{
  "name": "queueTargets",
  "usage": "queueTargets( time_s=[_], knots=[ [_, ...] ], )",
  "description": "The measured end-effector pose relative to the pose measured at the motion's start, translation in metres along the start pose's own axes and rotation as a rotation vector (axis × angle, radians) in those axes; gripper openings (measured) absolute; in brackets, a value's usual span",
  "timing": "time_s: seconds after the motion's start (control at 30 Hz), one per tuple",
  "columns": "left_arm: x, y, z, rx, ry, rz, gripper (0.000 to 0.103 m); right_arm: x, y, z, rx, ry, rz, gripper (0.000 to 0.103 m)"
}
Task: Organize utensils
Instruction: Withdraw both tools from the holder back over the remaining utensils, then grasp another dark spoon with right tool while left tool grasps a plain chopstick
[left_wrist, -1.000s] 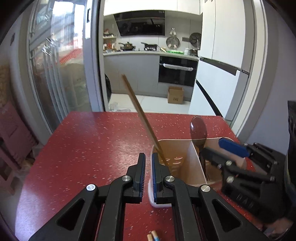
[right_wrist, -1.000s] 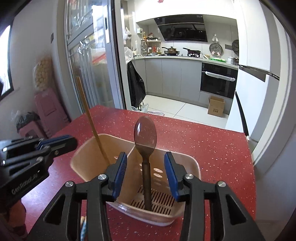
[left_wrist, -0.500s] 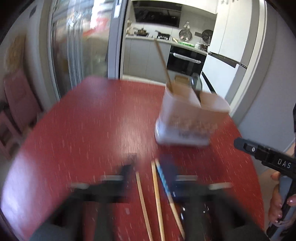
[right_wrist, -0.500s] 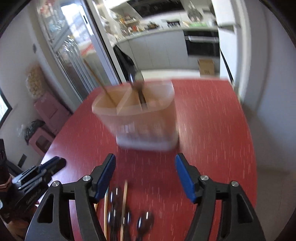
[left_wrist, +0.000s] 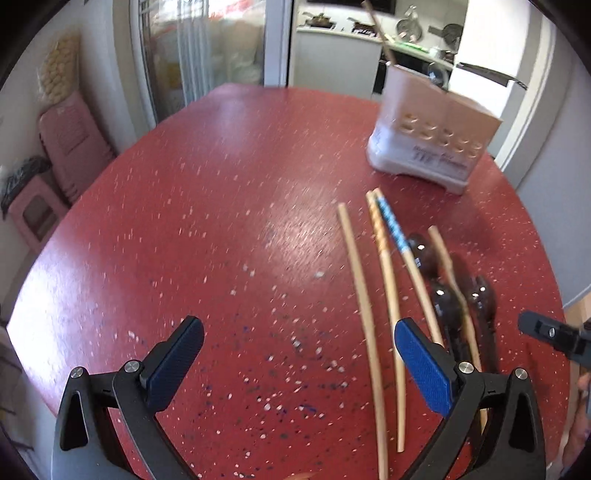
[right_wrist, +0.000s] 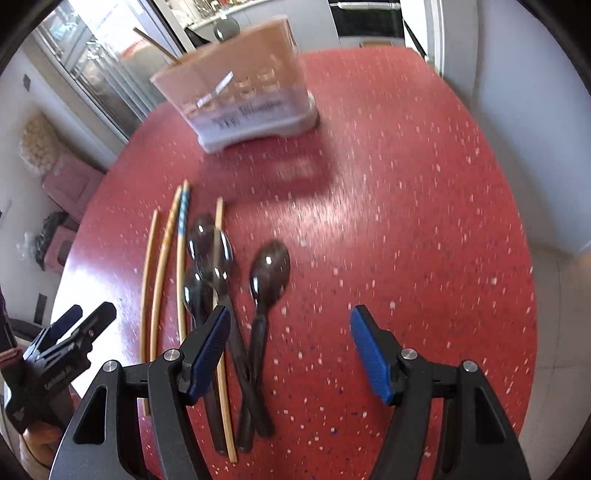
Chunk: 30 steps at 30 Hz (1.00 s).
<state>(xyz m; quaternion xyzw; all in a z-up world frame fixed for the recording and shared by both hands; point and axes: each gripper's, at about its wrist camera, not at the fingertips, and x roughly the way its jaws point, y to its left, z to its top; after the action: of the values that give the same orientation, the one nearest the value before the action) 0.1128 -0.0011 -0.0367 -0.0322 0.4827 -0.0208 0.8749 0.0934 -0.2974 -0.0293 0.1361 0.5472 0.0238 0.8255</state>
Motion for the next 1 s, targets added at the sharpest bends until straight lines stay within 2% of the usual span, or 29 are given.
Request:
queueTargets(
  time_s=[0.17, 0.27, 0.4, 0.47, 0.6, 0.83, 0.9, 0.93, 1.0],
  knots=[
    [0.010, 0.003, 0.003, -0.014, 0.024, 0.019, 0.103, 0.005, 0.009, -0.002, -0.025, 0.020, 0.000, 0.071],
    [0.019, 0.002, 0.010, -0.010, 0.041, 0.030, 0.103, 0.008, 0.019, 0.000, -0.070, 0.031, 0.028, 0.069],
    [0.031, 0.004, 0.014, -0.009, 0.072, 0.032, 0.103, 0.015, 0.030, 0.007, -0.121, 0.053, 0.055, 0.056],
    [0.037, 0.004, 0.017, -0.010, 0.089, 0.027, 0.103, 0.020, 0.035, 0.011, -0.140, 0.067, 0.071, 0.046],
    [0.046, 0.004, 0.020, -0.009, 0.114, 0.008, 0.103, 0.029, 0.042, 0.014, -0.177, 0.096, 0.085, 0.034],
    [0.059, -0.006, 0.033, 0.027, 0.132, -0.014, 0.103, 0.040, 0.054, 0.016, -0.247, 0.134, 0.063, 0.029],
    [0.061, -0.013, 0.037, 0.049, 0.135, -0.023, 0.103, 0.044, 0.055, 0.018, -0.251, 0.143, 0.064, 0.023],
    [0.061, -0.015, 0.037, 0.057, 0.138, -0.021, 0.103, 0.045, 0.054, 0.018, -0.248, 0.152, 0.071, 0.017],
    [0.064, -0.022, 0.041, 0.083, 0.144, -0.019, 0.101, 0.048, 0.053, 0.020, -0.234, 0.168, 0.095, 0.013]
  ],
)
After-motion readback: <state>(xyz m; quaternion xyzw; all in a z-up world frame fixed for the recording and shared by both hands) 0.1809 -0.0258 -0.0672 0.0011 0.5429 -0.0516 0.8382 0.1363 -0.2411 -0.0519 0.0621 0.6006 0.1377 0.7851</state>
